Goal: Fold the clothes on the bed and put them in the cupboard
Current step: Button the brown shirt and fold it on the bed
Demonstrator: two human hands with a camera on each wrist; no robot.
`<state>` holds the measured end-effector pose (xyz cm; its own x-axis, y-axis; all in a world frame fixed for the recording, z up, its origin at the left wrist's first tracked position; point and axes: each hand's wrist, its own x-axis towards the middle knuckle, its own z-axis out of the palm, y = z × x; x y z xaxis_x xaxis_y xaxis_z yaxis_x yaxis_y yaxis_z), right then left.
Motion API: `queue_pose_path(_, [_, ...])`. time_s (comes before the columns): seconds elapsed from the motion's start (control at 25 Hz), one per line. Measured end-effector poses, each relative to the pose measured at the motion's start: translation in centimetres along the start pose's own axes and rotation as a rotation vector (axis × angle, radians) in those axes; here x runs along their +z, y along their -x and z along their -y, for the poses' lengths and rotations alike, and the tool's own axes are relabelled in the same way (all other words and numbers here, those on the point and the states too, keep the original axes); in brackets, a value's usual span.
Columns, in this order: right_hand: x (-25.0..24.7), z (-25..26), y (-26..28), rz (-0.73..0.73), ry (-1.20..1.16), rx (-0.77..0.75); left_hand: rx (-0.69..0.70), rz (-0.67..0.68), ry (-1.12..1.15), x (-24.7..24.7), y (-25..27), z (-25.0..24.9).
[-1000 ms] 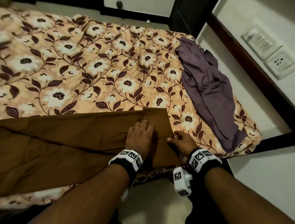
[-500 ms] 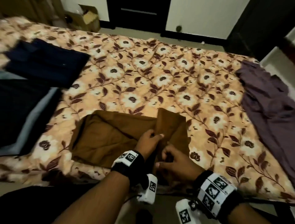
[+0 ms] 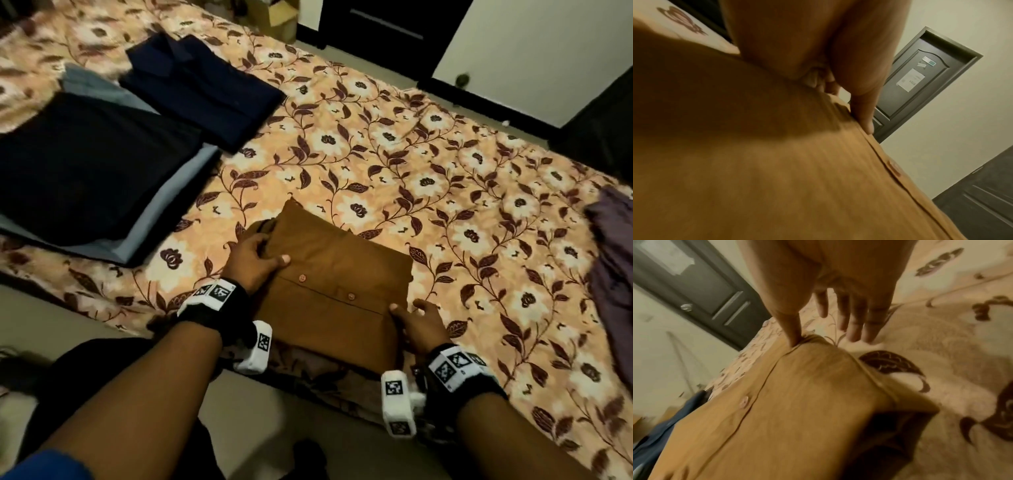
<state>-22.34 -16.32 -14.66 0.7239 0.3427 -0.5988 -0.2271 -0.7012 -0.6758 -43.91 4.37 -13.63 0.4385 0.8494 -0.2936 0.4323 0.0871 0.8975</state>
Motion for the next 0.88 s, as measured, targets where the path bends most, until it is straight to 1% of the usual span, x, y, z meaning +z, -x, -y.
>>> queue_pose_path(0.04, [-0.4,0.3,-0.2,0.033,-0.008,-0.039,-0.003,-0.032,0.0,0.1,0.0,0.3])
queue_pose_path(0.12, [-2.1,1.6,0.3,0.034,0.033,-0.11,-0.007,-0.082,-0.001,0.9,0.5,0.5])
queue_pose_path(0.16, [-3.6,1.7,0.3,0.021,0.036,-0.119,0.026,-0.062,-0.012,2.0,1.3,0.6])
queue_pose_path(0.24, [-7.4,1.7,0.2,-0.004,0.024,-0.13,0.163,0.005,-0.093,5.3,2.9,-0.1])
queue_pose_path(0.28, [-9.0,1.3,0.3,-0.034,0.059,-0.134,0.216,0.041,-0.138,6.8,3.6,-0.7])
queue_pose_path(0.32, [-10.1,0.7,-0.1,-0.096,0.17,-0.141,0.247,0.055,-0.175,7.9,4.1,-1.1])
queue_pose_path(0.4, [-10.7,-0.7,-0.7,-0.217,0.524,-0.252,0.218,0.061,-0.233,9.0,4.2,-1.8])
queue_pose_path(0.44, [-10.1,-1.3,-0.5,-0.215,0.677,-0.339,0.19,0.039,-0.355,8.9,4.1,-2.2])
queue_pose_path(0.48, [-9.1,-1.6,-0.1,-0.183,0.804,-0.42,0.175,-0.01,-0.57,8.5,4.2,-2.7])
queue_pose_path(0.52, [-7.9,-1.6,0.3,-0.143,0.929,-0.481,0.204,-0.093,-0.809,8.3,4.2,-3.2])
queue_pose_path(0.56, [-6.6,-1.3,0.6,-0.127,1.032,-0.527,0.258,-0.15,-0.977,8.5,4.4,-4.0])
queue_pose_path(0.6, [-5.4,-0.5,0.9,-0.134,1.095,-0.56,0.318,-0.141,-1.041,9.2,4.4,-4.8])
queue_pose_path(0.68, [-3.1,1.6,0.9,-0.104,1.135,-0.674,0.377,0.019,-1.064,11.8,4.3,-5.7])
queue_pose_path(0.76, [-0.8,3.2,0.0,-0.017,1.184,-0.834,0.32,0.199,-1.081,15.0,3.4,-5.1])
queue_pose_path(0.8, [0.2,3.4,-0.5,0.035,1.207,-0.878,0.272,0.247,-1.079,15.8,2.9,-4.4])
queue_pose_path(0.84, [0.9,3.3,-1.4,0.082,1.21,-0.875,0.224,0.261,-1.065,16.4,2.1,-3.5])
queue_pose_path(0.88, [1.2,2.8,-2.3,0.121,1.205,-0.831,0.191,0.253,-1.048,16.6,1.5,-2.7])
